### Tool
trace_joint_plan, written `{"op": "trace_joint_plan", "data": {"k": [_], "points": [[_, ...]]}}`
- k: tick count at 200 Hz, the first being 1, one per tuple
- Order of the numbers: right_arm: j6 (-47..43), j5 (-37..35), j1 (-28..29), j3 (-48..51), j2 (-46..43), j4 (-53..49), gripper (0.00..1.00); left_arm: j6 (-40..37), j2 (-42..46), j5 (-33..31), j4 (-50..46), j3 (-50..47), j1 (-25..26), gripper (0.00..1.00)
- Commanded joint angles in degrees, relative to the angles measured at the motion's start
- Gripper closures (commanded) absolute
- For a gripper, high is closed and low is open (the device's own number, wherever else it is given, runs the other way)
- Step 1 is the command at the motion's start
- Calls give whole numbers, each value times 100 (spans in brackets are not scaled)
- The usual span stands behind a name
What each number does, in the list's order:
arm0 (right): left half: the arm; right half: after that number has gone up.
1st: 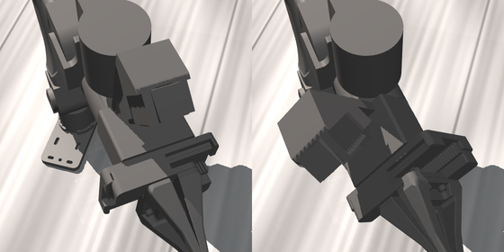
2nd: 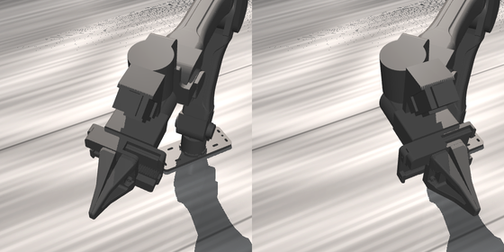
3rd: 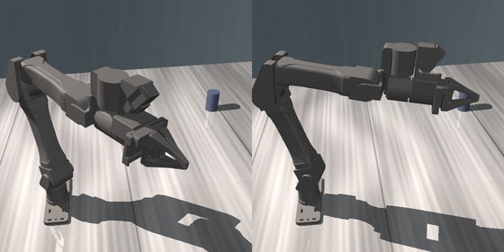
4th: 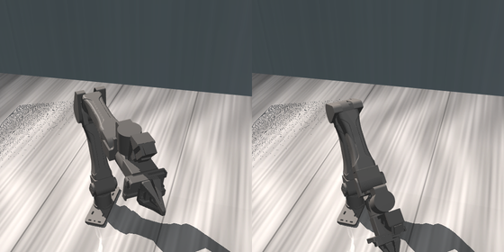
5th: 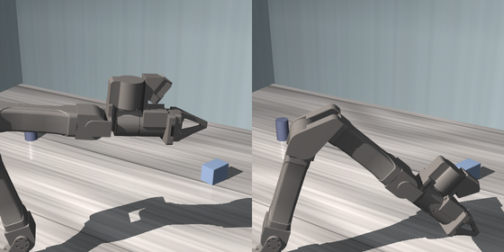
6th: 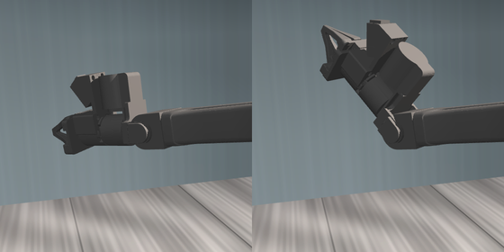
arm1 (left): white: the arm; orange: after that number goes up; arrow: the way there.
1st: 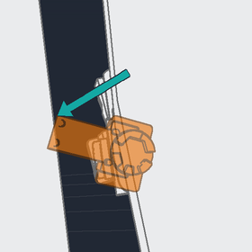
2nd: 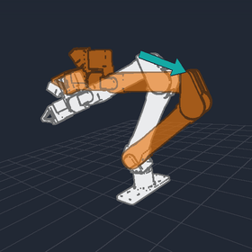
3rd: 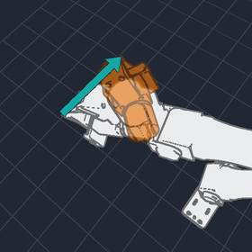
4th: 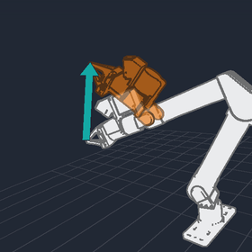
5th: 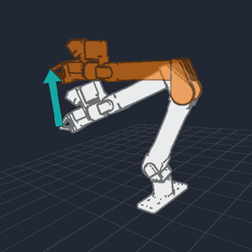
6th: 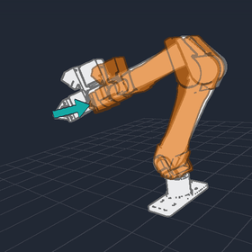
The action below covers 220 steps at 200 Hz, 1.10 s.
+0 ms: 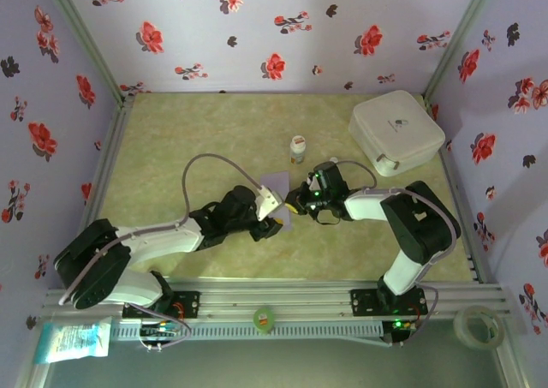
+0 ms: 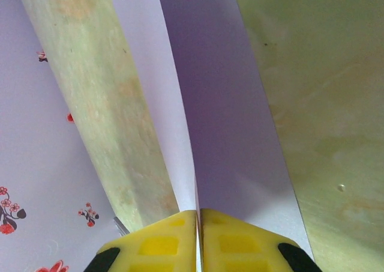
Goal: Fold a paper plane with a square sheet of paper (pick it up from the middle)
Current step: Fold the triangle a second time at the center of the table.
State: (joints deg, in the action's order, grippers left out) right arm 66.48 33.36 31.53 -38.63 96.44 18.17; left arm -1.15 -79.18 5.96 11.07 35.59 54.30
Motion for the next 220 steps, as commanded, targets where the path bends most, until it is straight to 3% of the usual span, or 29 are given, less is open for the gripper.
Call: {"op": "trace_joint_plan", "data": {"k": [1,29,51,79,133,220], "points": [[2,-15,20,-93,-129,35,87,-368,-239,-174,-95,263,128,51],[108,55,20,-100,-91,200,81,-400,-342,-347,125,190,220,51],[194,229,20,-111,60,386,84,-551,-443,-746,186,192,332,50],[318,202,15,-92,92,542,90,-654,-588,-789,265,220,460,49],[490,101,20,-60,71,631,90,-396,-699,-1323,1029,-27,647,46],[568,30,19,0,4,655,90,-589,-1088,-2193,1160,56,1013,45]]}}
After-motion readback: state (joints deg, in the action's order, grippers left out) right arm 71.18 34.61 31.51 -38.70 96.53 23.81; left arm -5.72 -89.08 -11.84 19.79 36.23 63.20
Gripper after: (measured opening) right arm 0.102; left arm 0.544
